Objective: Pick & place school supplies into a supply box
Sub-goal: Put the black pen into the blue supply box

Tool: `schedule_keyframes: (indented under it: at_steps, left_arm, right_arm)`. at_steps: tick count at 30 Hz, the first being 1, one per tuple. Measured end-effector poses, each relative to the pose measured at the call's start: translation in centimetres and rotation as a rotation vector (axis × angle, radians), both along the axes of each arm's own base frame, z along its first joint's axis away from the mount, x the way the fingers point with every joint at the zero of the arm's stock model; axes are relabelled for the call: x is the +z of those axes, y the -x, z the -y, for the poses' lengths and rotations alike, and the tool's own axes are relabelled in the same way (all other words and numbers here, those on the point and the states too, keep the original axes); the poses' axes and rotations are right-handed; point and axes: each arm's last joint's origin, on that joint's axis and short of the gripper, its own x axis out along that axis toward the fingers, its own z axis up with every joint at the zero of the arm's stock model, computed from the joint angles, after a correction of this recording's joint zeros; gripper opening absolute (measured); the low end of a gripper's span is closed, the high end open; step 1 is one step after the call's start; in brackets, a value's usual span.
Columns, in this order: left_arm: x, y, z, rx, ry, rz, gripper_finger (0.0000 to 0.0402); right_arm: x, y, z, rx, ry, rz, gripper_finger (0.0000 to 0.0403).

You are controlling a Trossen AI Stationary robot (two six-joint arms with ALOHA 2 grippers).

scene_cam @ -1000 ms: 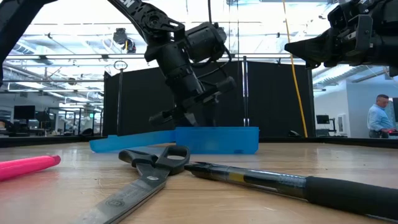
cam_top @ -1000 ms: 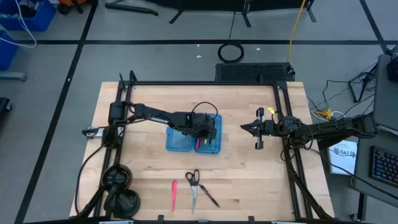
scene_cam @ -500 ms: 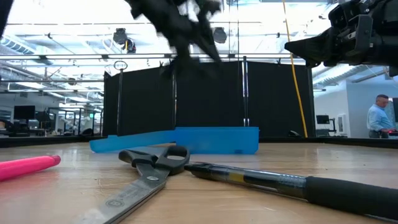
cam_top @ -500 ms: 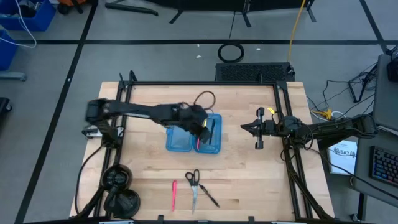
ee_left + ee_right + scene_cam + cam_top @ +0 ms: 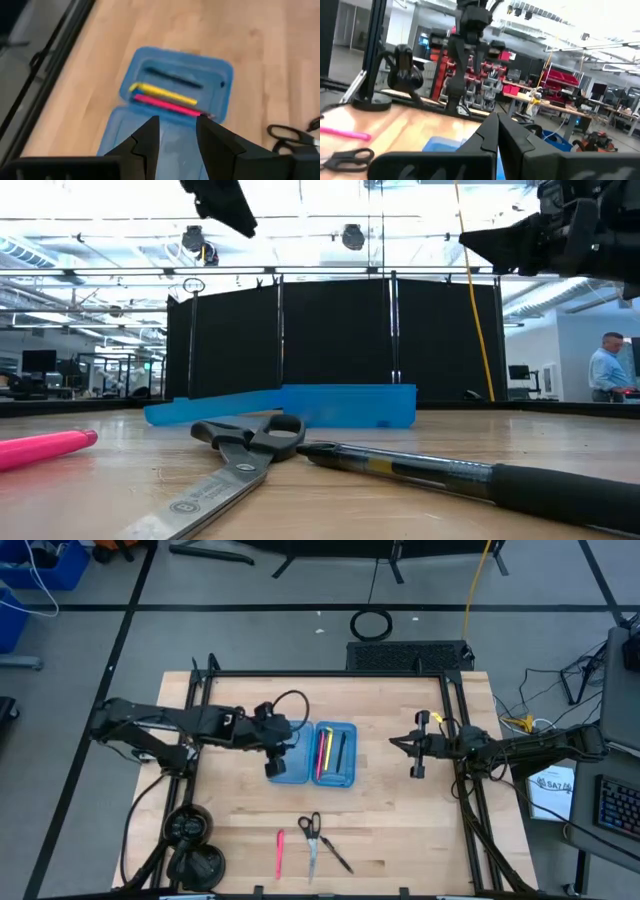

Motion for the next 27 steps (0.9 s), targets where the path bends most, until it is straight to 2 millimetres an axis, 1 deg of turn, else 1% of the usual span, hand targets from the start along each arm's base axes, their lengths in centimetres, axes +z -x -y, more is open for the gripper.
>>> schedule_keyframes:
  at_steps: [3, 5, 8, 10, 12, 13, 15, 18, 20, 23, 25, 27]
  left_arm:
    - [-1.2, -0.9, -1.2, -0.104, 0.022, 0.046, 0.0126]
    - [-2.0, -1.7, -2.3, -0.188, 0.026, 0.091, 0.0116]
    - [-3.3, -1.9, -3.7, -0.301, -0.027, 0.110, 0.0083]
    - [-3.8, -1.5, -4.5, -0.342, -0.091, 0.121, 0.0047]
    - [-4.1, -0.2, -5.5, -0.347, -0.121, 0.117, 0.0014]
    - [-3.9, 0.4, -6.0, -0.338, -0.132, 0.144, 0.0009]
    - [-3.7, 2.3, -6.7, -0.313, -0.148, 0.195, 0.0009]
    - [-3.7, 5.3, -7.0, -0.321, -0.157, 0.300, 0.0004]
    - [-4.4, 7.3, -7.0, -0.302, -0.165, 0.347, 0.0005]
    - [-6.0, 9.6, -6.6, -0.279, -0.183, 0.400, 0.0003]
    - [-7.2, 10.9, -6.3, -0.281, -0.174, 0.412, 0.0004]
    - [-7.9, 11.9, -5.9, -0.269, -0.169, 0.436, 0.0004]
  right_arm:
    - [0.0, 0.0, 0.0, 0.003, -0.017, -0.002, 0.0000]
    - [-0.1, 0.0, 0.0, 0.003, -0.019, -0.004, 0.0000]
    - [-0.1, 0.0, 0.0, 0.003, -0.023, -0.007, 0.0000]
    - [-0.2, 0.0, 0.0, 0.010, -0.056, -0.017, 0.0000]
    - [-0.4, -0.1, 0.0, 0.019, -0.105, -0.030, 0.0000]
    - [-0.4, -0.1, 0.0, 0.022, -0.128, -0.036, 0.0000]
    - [-0.6, -0.1, 0.0, 0.029, -0.161, -0.050, 0.0000]
    - [-1.0, -0.2, 0.0, 0.034, -0.201, -0.095, 0.0000]
    - [-1.3, -0.3, 0.0, 0.032, -0.213, -0.123, 0.0000]
    - [-1.8, -0.4, 0.0, 0.028, -0.226, -0.170, 0.0000]
    - [-2.1, -0.5, 0.0, 0.027, -0.257, -0.197, 0.0000]
    - [-2.5, -0.5, 0.0, 0.028, -0.300, -0.229, 0.0000]
